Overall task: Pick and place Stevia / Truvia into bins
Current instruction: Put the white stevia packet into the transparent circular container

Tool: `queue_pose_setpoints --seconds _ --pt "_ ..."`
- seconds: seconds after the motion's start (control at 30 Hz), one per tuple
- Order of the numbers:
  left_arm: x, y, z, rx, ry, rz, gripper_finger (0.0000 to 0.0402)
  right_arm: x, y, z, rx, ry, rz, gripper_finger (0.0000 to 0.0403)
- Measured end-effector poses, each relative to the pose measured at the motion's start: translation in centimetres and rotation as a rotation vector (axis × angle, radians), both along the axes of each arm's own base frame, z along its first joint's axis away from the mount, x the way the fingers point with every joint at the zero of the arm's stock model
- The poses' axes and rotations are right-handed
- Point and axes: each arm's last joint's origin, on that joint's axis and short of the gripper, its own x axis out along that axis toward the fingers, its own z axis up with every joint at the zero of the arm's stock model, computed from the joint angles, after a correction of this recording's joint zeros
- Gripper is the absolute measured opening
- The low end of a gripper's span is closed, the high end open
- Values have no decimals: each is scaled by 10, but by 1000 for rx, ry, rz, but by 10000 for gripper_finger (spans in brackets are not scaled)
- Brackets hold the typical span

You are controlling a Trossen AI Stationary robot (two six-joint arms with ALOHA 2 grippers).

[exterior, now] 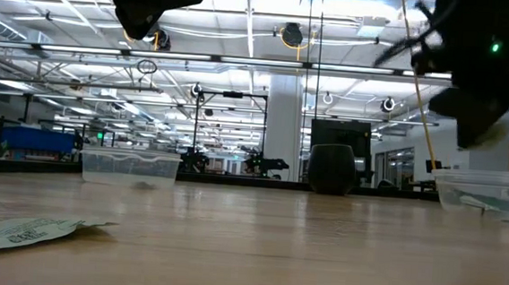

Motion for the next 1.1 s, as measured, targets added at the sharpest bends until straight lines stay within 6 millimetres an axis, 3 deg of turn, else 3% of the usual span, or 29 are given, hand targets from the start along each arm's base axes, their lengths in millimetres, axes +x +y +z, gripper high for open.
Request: queue_pose_setpoints --seconds 0.2,0.53,0.67,0.87,1.1 --pt "0 0 0 -2 1 1 283 -7 -16 -21 24 55 -38 40" --pt "-2 1 -6 20 60 4 283 -3 -18 -24 14 13 -23 187" --pt "-2 1 -6 57 50 -8 283 7 -10 -21 53 -50 45 220" --pt "-6 2 -16 123 147 -34 282 32 5 -12 115 -218 180 230" --pt "-15 -8 -23 130 241 -262 282 63 20 1 169 -428 362 218"
